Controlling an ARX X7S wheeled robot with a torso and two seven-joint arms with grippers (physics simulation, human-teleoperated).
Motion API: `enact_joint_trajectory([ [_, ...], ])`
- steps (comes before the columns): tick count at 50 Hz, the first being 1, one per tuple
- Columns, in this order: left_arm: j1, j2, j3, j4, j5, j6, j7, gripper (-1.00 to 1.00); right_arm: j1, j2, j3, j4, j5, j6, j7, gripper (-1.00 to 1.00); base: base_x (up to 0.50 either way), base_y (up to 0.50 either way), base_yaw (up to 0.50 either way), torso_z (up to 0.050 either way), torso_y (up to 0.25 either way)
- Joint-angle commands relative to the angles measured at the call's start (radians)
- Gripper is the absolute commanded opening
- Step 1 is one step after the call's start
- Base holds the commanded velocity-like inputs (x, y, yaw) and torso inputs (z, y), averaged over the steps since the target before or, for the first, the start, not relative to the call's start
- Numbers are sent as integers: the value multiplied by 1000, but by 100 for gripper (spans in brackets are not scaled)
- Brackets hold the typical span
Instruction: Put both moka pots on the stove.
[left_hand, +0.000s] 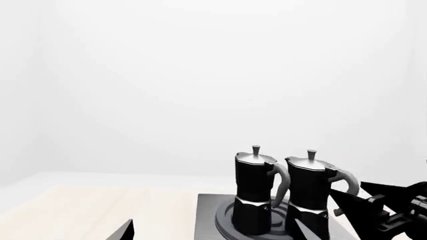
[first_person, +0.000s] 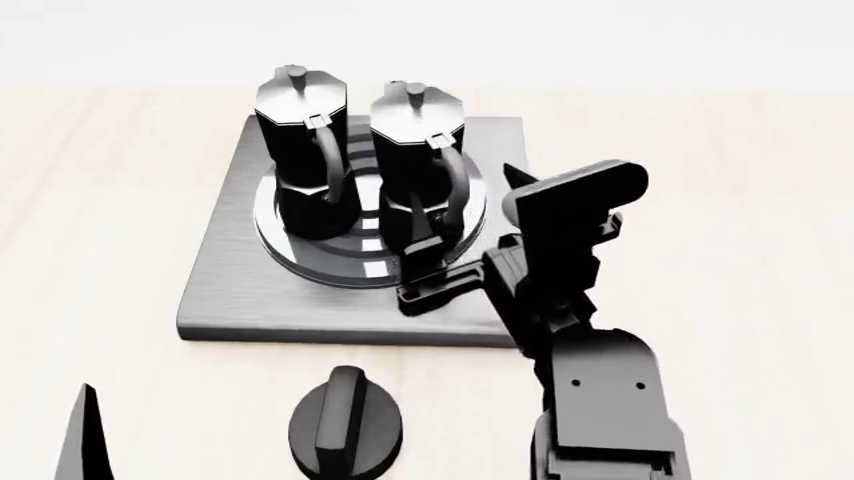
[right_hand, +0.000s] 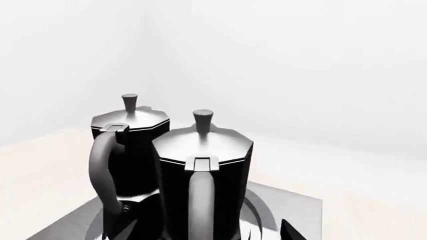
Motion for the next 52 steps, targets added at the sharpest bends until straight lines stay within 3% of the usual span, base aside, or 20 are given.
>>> enact_joint_trajectory([
  [1, 0, -3, 2, 6, 2, -2, -3, 100, -359, 15, -20, -916, 21, 360, 28, 100, 0, 0, 0, 0, 0],
  [11, 2, -5, 3, 8, 3, 0, -5, 100, -562, 31, -48, -1375, 52, 470, 75, 100, 0, 0, 0, 0, 0],
  [19, 1, -4, 11, 9, 6, 0, -4, 100, -695, 6, -88, -1595, -36, 372, 219, 100, 0, 0, 0, 0, 0],
  [22, 0, -4, 13, 8, 6, 0, -3, 100, -736, 20, -140, -1587, -129, 293, 270, 100, 0, 0, 0, 0, 0],
  [29, 2, -5, 13, 8, 6, 5, -4, 100, -817, 28, -177, -1563, -141, 184, 333, 100, 0, 0, 0, 0, 0],
  [52, 1, -3, 29, 10, 18, 13, -2, 100, -1050, 95, -255, -1501, -217, 9, 451, 100, 0, 0, 0, 0, 0],
])
